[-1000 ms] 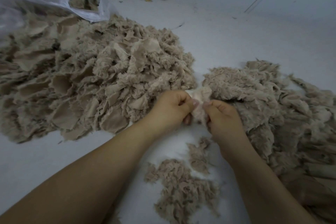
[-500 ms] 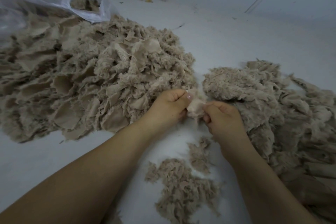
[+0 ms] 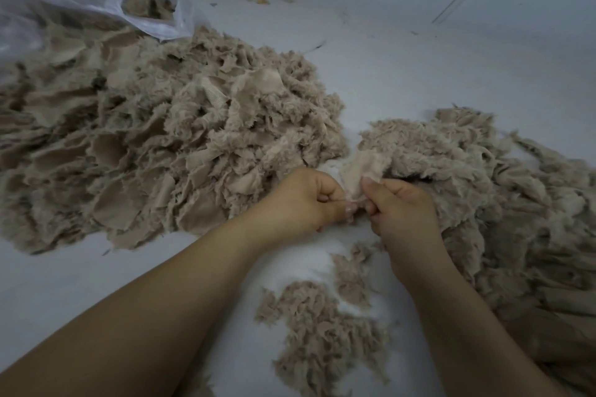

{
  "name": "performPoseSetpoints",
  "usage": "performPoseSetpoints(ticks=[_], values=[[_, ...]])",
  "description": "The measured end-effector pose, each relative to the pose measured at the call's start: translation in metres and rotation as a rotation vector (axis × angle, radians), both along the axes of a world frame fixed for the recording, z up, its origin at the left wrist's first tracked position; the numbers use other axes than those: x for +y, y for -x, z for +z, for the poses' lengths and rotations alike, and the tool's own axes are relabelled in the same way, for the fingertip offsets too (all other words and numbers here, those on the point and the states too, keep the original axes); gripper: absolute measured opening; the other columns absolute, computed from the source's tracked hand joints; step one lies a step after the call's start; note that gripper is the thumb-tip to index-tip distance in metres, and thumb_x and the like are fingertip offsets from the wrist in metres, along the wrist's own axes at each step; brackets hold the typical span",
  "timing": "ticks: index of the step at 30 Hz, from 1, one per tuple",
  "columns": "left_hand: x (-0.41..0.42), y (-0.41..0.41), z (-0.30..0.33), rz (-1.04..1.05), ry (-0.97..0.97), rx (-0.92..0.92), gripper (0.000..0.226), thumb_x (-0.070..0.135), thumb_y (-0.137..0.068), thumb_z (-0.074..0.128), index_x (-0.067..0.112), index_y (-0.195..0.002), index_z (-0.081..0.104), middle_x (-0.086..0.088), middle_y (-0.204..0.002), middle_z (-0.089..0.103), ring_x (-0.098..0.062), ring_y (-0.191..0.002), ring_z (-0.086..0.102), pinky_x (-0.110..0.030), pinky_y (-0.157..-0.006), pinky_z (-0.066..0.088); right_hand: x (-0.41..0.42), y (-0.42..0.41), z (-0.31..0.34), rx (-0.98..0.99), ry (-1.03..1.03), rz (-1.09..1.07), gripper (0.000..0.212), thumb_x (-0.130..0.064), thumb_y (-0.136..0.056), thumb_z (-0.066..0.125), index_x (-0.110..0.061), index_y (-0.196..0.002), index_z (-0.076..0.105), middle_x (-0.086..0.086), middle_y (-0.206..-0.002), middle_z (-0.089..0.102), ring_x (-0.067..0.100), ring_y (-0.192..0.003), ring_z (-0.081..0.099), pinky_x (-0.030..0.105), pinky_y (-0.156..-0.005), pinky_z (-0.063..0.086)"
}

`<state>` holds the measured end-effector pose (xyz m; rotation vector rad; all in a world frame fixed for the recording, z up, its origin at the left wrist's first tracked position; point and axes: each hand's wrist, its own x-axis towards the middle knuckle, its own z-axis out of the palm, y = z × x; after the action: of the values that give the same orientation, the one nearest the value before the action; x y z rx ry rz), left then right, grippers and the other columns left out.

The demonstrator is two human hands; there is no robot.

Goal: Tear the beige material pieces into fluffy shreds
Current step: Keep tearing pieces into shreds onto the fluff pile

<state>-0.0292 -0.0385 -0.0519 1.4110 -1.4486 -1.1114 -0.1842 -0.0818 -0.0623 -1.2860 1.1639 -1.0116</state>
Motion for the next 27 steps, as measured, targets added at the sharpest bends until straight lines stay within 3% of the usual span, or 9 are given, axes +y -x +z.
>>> performPoseSetpoints(ticks=[2,7,10,12,16,20,24,27], values=[[0.002,-0.007,0.002,-0.063,-0.030,0.036,0.016,0.004,-0.085,0.072,0.003,-0.069,0.069,-0.004,-0.053,0.053,-0.013,-0.048,0.041,-0.023,-0.048,0.034,-0.001,0.000,-0.001,0.008,-0.007,-0.004,0.054,-0.021,-0.096,0.064,-0.019,-0.045,0.048,-0.004,-0.043,0.034,0.008,-0.040,0.026,0.019,-0.039,0.025],[0.003,-0.016,0.006,-0.165,-0.047,0.012,0.028,-0.007,-0.084,0.065,0.005,-0.059,0.060,0.002,-0.048,0.043,-0.006,-0.043,0.034,-0.019,-0.047,0.030,0.002,0.000,-0.002,0.029,0.006,0.013,0.054,-0.022,-0.096,0.064,-0.020,-0.045,0.048,-0.003,-0.045,0.032,0.010,-0.041,0.024,0.019,-0.039,0.025],[0.004,-0.012,0.008,-0.166,-0.018,0.033,0.026,0.014,-0.083,0.076,0.004,-0.067,0.059,0.001,-0.053,0.043,-0.009,-0.049,0.034,-0.024,-0.049,0.027,0.001,0.000,-0.001,0.017,0.007,-0.005,0.051,-0.021,-0.096,0.063,-0.020,-0.047,0.049,-0.001,-0.047,0.035,0.011,-0.044,0.028,0.022,-0.042,0.028],[0.002,-0.005,0.005,-0.022,0.010,0.056,0.036,0.032,-0.079,0.078,0.004,-0.070,0.056,0.003,-0.053,0.044,-0.009,-0.048,0.035,-0.025,-0.048,0.028,0.002,0.000,0.000,-0.006,0.013,0.016,0.043,-0.020,-0.096,0.064,-0.013,-0.055,0.050,0.001,-0.050,0.036,0.010,-0.045,0.029,0.021,-0.042,0.030],[-0.001,0.014,-0.002,0.107,0.067,-0.106,0.039,0.033,-0.082,0.077,0.012,-0.060,0.052,0.009,-0.046,0.044,-0.005,-0.042,0.036,-0.023,-0.044,0.028,0.003,0.001,0.001,-0.066,-0.026,0.046,0.046,-0.019,-0.098,0.062,-0.016,-0.052,0.058,-0.004,-0.044,0.045,0.004,-0.037,0.035,0.016,-0.038,0.032],[0.000,0.010,-0.004,0.032,0.020,-0.006,0.040,0.021,-0.086,0.073,-0.012,-0.068,0.059,-0.010,-0.051,0.046,-0.019,-0.048,0.038,-0.029,-0.049,0.033,0.001,0.001,-0.001,-0.022,0.006,0.026,0.053,-0.020,-0.098,0.062,-0.019,-0.045,0.056,-0.005,-0.041,0.043,0.004,-0.037,0.033,0.016,-0.038,0.031],[0.004,-0.002,-0.003,-0.043,-0.011,0.016,0.024,0.014,-0.085,0.075,0.006,-0.064,0.068,-0.001,-0.049,0.047,-0.015,-0.047,0.035,-0.026,-0.049,0.030,-0.001,-0.002,-0.005,0.029,0.019,0.001,0.055,-0.020,-0.096,0.064,-0.019,-0.043,0.054,-0.003,-0.042,0.043,0.008,-0.040,0.033,0.018,-0.040,0.031],[0.007,-0.013,0.003,-0.283,-0.057,-0.106,0.020,0.017,-0.083,0.077,0.008,-0.066,0.070,0.001,-0.047,0.051,-0.010,-0.044,0.038,-0.023,-0.047,0.033,-0.001,-0.002,-0.006,0.039,0.026,-0.030,0.056,-0.018,-0.097,0.064,-0.018,-0.042,0.054,-0.006,-0.039,0.041,0.006,-0.037,0.032,0.018,-0.038,0.028]])
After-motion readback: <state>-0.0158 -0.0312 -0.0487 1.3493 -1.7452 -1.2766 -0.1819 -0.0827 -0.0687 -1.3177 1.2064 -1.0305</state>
